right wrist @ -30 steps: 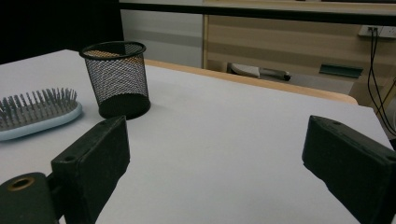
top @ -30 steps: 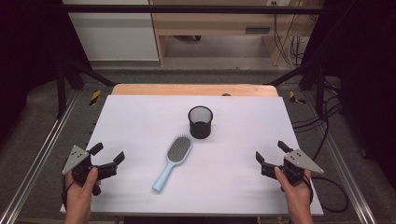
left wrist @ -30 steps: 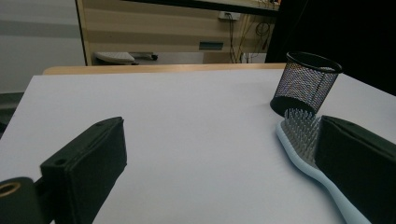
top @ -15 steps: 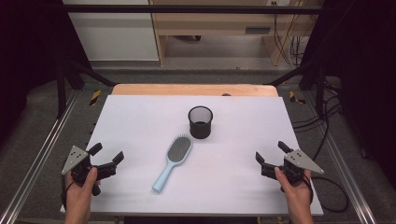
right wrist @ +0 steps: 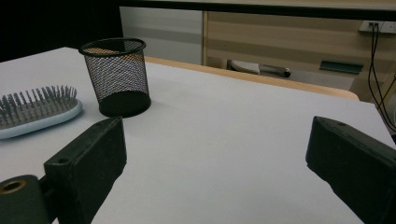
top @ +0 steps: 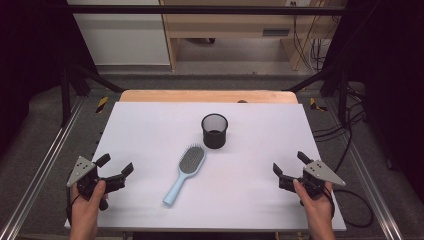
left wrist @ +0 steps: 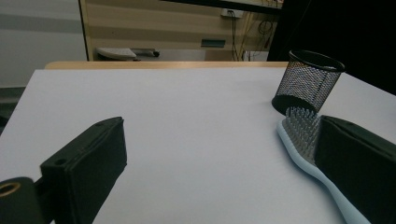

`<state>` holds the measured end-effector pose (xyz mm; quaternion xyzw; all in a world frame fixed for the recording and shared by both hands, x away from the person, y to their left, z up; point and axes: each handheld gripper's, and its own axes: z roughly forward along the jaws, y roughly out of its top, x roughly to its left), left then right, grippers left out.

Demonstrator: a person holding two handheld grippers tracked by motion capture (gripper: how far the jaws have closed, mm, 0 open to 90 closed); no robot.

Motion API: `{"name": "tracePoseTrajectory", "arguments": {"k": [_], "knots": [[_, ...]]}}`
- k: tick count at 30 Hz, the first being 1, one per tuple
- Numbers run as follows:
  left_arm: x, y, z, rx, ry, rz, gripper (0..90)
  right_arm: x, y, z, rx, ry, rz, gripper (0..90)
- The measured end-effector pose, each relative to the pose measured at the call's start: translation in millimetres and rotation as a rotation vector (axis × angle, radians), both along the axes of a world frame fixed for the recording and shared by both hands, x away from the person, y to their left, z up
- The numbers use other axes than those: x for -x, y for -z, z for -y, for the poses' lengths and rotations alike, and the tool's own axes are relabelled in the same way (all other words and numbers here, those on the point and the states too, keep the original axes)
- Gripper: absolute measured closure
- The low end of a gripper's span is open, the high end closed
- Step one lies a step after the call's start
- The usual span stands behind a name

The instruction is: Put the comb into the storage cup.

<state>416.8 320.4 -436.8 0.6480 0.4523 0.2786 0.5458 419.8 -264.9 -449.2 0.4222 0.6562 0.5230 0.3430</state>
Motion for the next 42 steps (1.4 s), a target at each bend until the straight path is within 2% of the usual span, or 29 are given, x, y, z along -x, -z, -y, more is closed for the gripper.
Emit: {"name": "tracePoseTrajectory", "arguments": {"k": [1, 2, 4, 6, 8, 9, 11, 19, 26, 30, 34, 38, 42], "knots": [[1.0, -1.1, 2.3, -0.001, -0.005, -0.004, 2.6, 0.1, 0.0, -0.1, 0.000, 0.000, 0.000, 5.4], [2.4, -2.7, 6.0, -0.023, -0.006, -0.010, 2.8, 0.1, -0.1, -0.2, 0.001, 0.000, -0.001, 5.4], [4.3, -5.5, 16.3, -0.072, 0.015, -0.023, 2.8, 0.6, -0.2, -0.3, 0.000, 0.001, 0.001, 5.4], [5.4, -7.8, 28.9, -0.092, 0.042, -0.039, 2.7, 0.6, 1.2, -1.0, -0.003, 0.002, -0.007, 5.4], [5.4, -10.5, 40.6, -0.140, 0.068, -0.053, 2.8, 0.1, 1.6, -2.1, 0.003, 0.000, -0.010, 5.4], [4.6, -11.6, 45.6, -0.151, 0.076, -0.063, 2.8, 0.3, 1.4, -2.5, 0.006, 0.000, -0.008, 5.4], [2.0, -13.3, 54.4, -0.162, 0.102, -0.074, 2.8, 1.3, 0.8, -3.0, 0.007, -0.002, -0.005, 5.4], [-7.7, -29.0, 81.5, -0.208, 0.128, -0.113, 2.9, 2.1, -1.4, -4.0, -0.001, -0.015, 0.001, 5.5], [-18.3, -41.4, 111.5, -0.263, 0.183, -0.204, 3.3, 3.2, -2.9, -7.7, 0.000, -0.035, 0.004, 5.4], [-23.9, -41.6, 127.5, -0.327, 0.203, -0.241, 3.3, 3.4, -3.0, -8.3, -0.001, -0.033, 0.004, 5.4], [-26.8, -40.7, 138.4, -0.331, 0.223, -0.286, 3.6, 3.3, -2.9, -7.5, -0.004, -0.026, 0.002, 5.4], [-27.2, -39.9, 147.8, -0.387, 0.231, -0.315, 3.6, 3.3, -2.4, -7.1, -0.006, -0.021, -0.002, 5.4], [-27.9, -37.3, 153.1, -0.387, 0.246, -0.364, 3.6, 3.2, -1.8, -7.5, -0.007, -0.021, -0.007, 5.4]]}}
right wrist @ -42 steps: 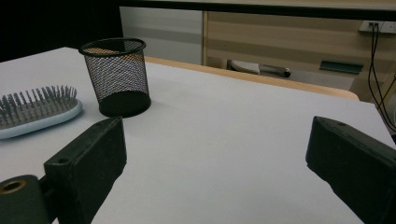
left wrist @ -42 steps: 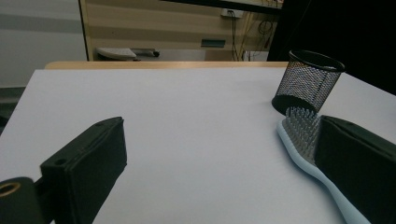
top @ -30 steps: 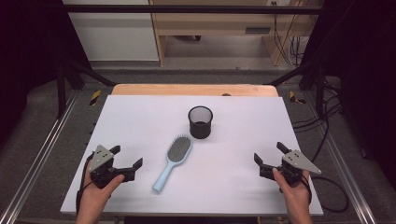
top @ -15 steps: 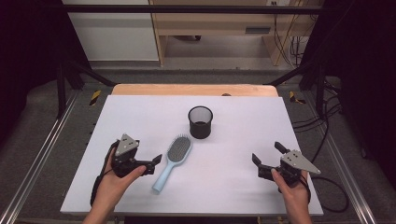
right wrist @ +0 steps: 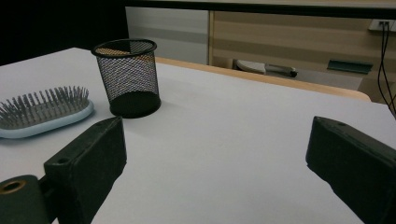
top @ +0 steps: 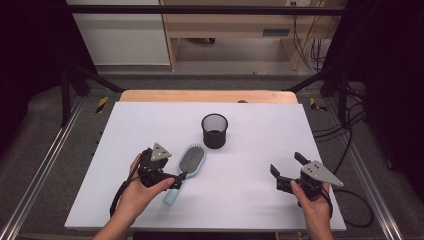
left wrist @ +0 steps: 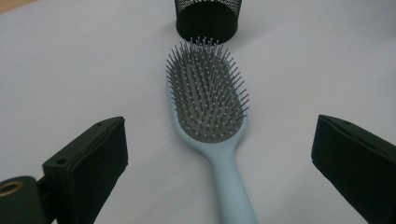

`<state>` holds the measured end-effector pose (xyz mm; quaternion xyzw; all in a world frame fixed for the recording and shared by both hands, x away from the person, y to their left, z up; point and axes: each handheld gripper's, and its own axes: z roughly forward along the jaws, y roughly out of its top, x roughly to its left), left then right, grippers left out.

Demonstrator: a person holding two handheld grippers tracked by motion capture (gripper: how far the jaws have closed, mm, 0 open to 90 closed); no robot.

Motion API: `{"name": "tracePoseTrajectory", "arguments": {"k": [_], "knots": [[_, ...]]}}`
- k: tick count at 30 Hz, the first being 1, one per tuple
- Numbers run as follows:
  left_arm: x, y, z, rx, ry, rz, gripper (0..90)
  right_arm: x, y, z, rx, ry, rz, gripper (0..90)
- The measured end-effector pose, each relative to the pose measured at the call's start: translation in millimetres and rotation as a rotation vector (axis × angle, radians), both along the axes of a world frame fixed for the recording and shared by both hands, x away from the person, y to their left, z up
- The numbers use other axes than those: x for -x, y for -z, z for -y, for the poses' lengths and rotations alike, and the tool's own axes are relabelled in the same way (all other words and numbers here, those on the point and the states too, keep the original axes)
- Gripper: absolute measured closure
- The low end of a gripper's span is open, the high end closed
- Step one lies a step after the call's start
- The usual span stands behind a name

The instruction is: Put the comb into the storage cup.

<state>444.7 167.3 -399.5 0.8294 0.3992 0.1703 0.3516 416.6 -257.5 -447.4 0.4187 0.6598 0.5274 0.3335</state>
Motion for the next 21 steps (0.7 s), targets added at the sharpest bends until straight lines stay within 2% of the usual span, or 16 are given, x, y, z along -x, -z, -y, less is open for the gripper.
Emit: {"name": "tracePoseTrajectory", "arguments": {"k": [5, 8, 13, 15, 21], "knots": [[0.5, 3.1, 2.4, -0.026, 0.000, -0.032, 3.6, 0.1, 0.2, 0.0, 0.001, 0.000, 0.000, 5.4], [0.6, 5.3, 2.8, -0.027, 0.002, -0.064, 3.6, -0.2, 0.6, 0.1, 0.003, 0.001, -0.003, 5.4], [0.7, 9.7, 1.8, -0.028, 0.001, -0.090, 3.6, -0.1, 0.5, -0.3, 0.005, 0.002, -0.002, 5.3], [1.2, 12.1, 1.5, -0.017, -0.005, -0.097, 3.7, 0.0, 0.6, -0.5, 0.005, 0.002, -0.005, 5.3], [2.4, 17.2, 2.0, -0.021, -0.010, -0.099, 3.6, -0.5, 0.8, -0.4, 0.006, 0.002, -0.004, 5.3]]}}
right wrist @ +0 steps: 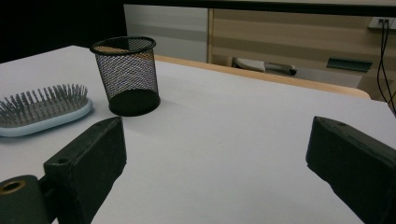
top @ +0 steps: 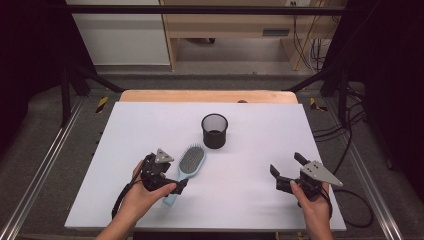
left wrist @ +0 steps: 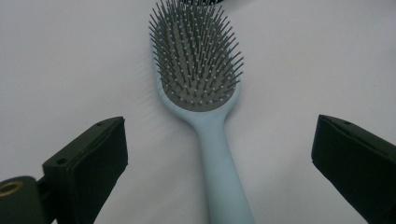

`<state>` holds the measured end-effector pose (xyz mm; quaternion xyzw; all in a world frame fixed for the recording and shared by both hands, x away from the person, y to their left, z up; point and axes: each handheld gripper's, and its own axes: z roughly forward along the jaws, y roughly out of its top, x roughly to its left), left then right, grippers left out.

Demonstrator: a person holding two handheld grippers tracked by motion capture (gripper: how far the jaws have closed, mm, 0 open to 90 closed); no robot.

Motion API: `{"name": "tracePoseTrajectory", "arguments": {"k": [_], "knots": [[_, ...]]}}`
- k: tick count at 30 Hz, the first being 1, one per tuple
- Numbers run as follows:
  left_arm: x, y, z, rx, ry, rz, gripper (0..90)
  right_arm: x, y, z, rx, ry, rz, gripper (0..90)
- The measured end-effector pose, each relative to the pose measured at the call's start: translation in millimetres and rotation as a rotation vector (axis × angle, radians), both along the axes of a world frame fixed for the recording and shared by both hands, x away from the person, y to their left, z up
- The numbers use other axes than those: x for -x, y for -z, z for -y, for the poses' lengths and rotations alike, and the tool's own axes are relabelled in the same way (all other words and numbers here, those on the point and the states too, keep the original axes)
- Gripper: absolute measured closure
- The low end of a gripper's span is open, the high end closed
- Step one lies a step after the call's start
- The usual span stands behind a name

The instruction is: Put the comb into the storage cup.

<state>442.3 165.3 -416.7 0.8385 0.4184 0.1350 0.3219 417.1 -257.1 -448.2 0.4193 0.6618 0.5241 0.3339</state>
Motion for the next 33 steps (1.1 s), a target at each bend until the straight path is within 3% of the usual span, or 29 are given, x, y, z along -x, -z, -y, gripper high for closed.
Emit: {"name": "tracePoseTrajectory", "arguments": {"k": [15, 33], "knots": [[3.9, 18.1, 5.2, -0.015, -0.001, -0.034, 4.3, 0.4, -0.6, 0.2, 0.000, 0.004, -0.003, 5.3], [-10.3, 35.8, 14.9, -0.035, -0.027, -0.062, 16.8, 0.3, -0.7, -0.1, 0.001, 0.002, -0.002, 5.4]]}}
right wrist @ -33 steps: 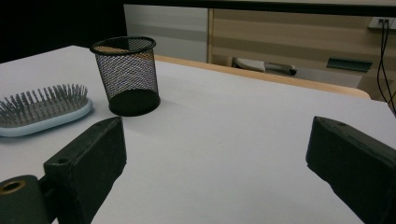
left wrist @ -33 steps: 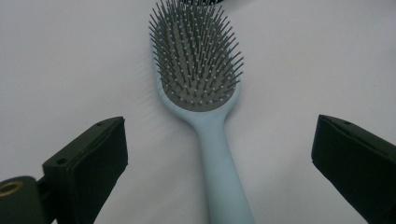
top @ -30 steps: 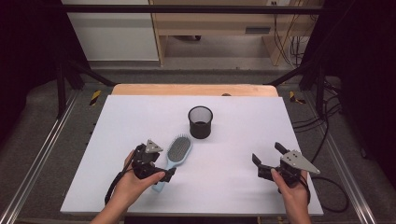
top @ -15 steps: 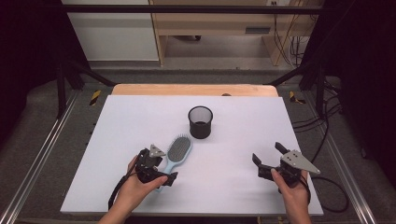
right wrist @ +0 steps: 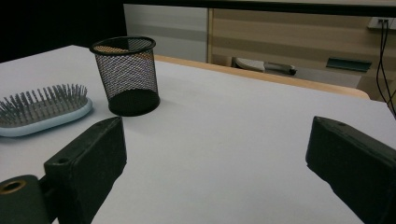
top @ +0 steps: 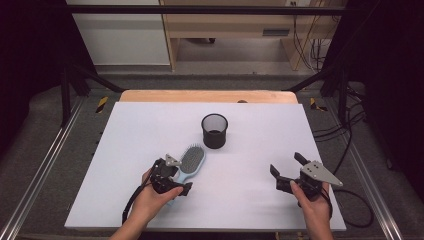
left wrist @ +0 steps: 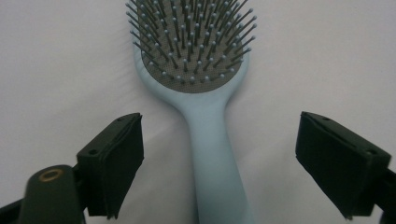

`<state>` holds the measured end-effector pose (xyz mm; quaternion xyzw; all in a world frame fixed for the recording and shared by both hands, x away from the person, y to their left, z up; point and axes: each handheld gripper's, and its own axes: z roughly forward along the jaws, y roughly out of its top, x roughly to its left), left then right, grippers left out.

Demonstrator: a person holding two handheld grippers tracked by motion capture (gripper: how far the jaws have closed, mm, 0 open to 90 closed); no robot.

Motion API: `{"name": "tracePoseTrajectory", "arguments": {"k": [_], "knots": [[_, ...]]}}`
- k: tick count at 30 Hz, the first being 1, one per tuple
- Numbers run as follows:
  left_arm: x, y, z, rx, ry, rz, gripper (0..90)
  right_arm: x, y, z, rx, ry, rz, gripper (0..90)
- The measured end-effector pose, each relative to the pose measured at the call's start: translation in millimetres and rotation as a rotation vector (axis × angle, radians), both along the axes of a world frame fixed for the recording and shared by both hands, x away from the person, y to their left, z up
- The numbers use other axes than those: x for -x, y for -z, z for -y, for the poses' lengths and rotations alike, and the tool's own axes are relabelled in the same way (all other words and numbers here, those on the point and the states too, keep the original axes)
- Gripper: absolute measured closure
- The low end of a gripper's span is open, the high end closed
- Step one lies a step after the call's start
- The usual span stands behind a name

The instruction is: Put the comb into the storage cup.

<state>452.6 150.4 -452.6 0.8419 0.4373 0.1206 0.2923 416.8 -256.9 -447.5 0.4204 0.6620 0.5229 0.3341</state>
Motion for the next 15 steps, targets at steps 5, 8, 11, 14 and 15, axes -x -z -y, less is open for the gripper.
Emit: {"name": "tracePoseTrajectory", "arguments": {"k": [5, 8, 11, 14, 15], "knots": [[-4.0, 3.4, 1.4, 0.002, -0.004, -0.007, 23.2, 0.1, 0.1, -0.1, 0.002, -0.002, 0.000, 5.5], [-5.9, 4.5, 1.7, 0.005, -0.011, -0.009, 27.8, 0.1, 0.0, 0.1, 0.001, 0.000, 0.000, 5.5], [-7.1, 6.1, 2.5, 0.002, -0.008, -0.022, 33.5, 0.0, 0.1, 0.2, 0.002, 0.000, 0.000, 5.4], [-7.5, 7.5, 3.3, -0.005, -0.006, -0.029, 38.4, -0.1, 0.1, 0.1, 0.002, -0.001, 0.000, 5.5], [-7.5, 7.8, 3.3, -0.006, -0.006, -0.031, 40.8, 0.0, 0.0, 0.0, 0.001, -0.001, -0.001, 5.5]]}}
